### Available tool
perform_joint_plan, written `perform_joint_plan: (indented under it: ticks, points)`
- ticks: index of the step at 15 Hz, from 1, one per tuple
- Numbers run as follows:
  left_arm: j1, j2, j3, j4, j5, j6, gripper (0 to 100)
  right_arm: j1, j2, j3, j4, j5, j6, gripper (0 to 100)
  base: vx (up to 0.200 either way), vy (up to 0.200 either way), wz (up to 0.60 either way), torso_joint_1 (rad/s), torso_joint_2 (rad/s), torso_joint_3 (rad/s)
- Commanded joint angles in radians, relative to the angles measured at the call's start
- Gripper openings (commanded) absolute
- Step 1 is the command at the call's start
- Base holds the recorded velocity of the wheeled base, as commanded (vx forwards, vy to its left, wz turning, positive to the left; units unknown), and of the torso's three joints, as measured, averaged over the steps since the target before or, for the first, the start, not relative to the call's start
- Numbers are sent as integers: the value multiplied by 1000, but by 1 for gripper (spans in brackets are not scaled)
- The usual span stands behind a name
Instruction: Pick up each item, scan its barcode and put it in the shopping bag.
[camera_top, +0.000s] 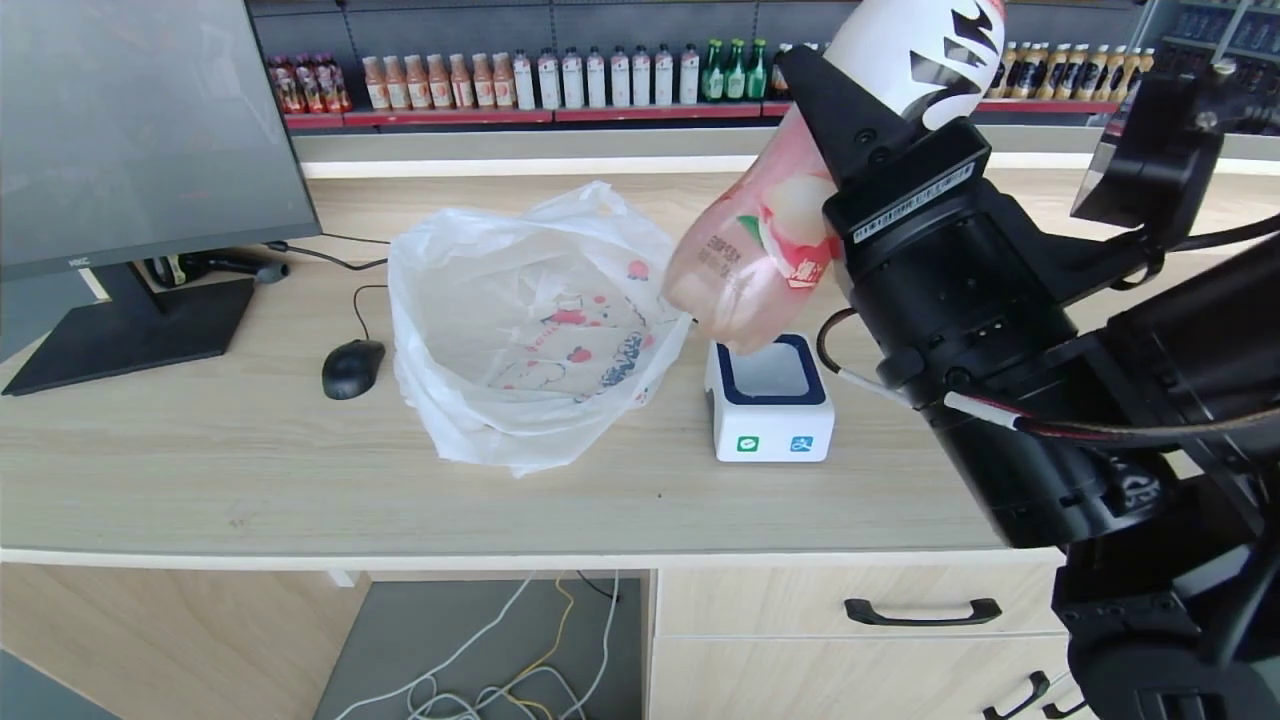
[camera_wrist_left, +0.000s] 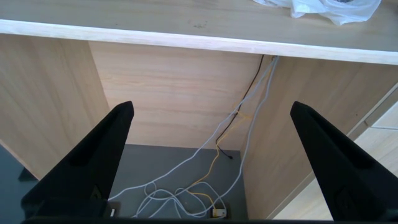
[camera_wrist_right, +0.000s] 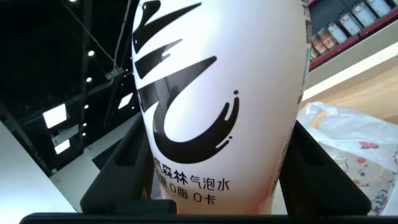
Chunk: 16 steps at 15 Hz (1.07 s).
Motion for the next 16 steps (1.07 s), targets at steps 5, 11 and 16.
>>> perform_joint_plan:
  ticks: [5,11,16]
  points:
    - [0,0,0,0,0,0,100,19,-74,66,0,56,-177,0,0,0,0,0,0,0]
    - [0,0,0,0,0,0,100,-19,-54,77,0,112,-470,0,0,0,0,0,0,0]
    - [-1,0,0,0,0,1,100,-36,17,83,0,116,-516,0,0,0,0,0,0,0]
